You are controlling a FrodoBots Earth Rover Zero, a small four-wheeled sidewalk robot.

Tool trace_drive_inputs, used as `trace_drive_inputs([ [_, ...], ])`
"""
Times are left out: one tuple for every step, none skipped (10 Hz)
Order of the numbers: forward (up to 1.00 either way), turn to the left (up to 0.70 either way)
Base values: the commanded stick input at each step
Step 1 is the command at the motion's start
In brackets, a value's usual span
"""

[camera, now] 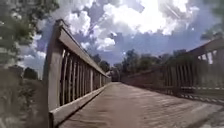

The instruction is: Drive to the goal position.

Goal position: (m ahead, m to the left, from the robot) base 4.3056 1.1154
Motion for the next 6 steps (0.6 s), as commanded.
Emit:
trace_drive_inputs([
  [0.0, 0.0],
  [0.0, 0.0],
  [0.0, 0.0],
  [0.0, 0.0],
  [0.0, 0.0],
  [-0.43, 0.0],
])
